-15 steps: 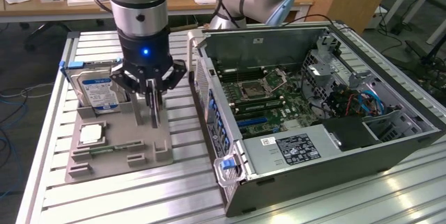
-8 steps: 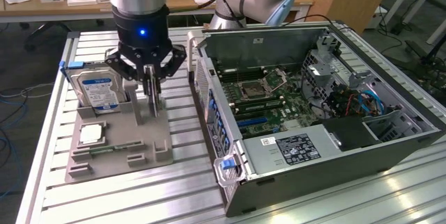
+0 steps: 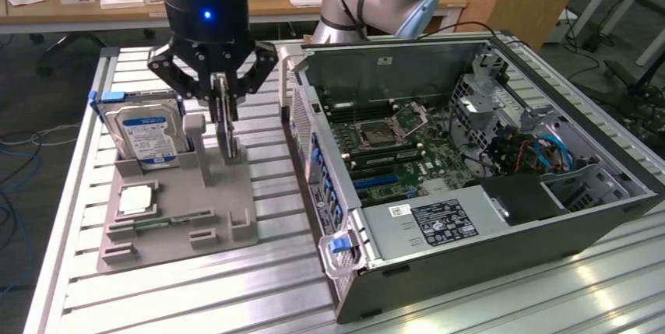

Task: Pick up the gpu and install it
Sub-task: 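Pick up the gpu and move the gpu toward the slot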

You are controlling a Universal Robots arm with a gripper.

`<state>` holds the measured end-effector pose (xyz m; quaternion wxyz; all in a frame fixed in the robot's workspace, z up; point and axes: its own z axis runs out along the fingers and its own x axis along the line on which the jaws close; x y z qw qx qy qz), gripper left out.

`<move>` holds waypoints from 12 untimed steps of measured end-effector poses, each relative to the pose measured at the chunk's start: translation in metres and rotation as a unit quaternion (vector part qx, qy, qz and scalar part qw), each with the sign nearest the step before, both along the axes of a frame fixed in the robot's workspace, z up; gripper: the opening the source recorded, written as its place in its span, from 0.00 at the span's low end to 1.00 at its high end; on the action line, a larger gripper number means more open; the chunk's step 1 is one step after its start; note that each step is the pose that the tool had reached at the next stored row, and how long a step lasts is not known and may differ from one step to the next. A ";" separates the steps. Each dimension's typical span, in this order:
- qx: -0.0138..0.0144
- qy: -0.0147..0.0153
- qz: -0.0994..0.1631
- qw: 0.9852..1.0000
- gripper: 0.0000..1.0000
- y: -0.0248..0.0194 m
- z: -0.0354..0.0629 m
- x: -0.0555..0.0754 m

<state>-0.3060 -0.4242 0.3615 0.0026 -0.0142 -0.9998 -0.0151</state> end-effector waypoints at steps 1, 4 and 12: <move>0.000 0.000 0.000 1.000 0.28 0.0000 0.0028 0.000; 0.001 0.000 0.000 1.000 0.28 0.0000 0.0117 0.000; 0.001 0.000 0.000 1.000 0.28 0.0000 0.0354 0.000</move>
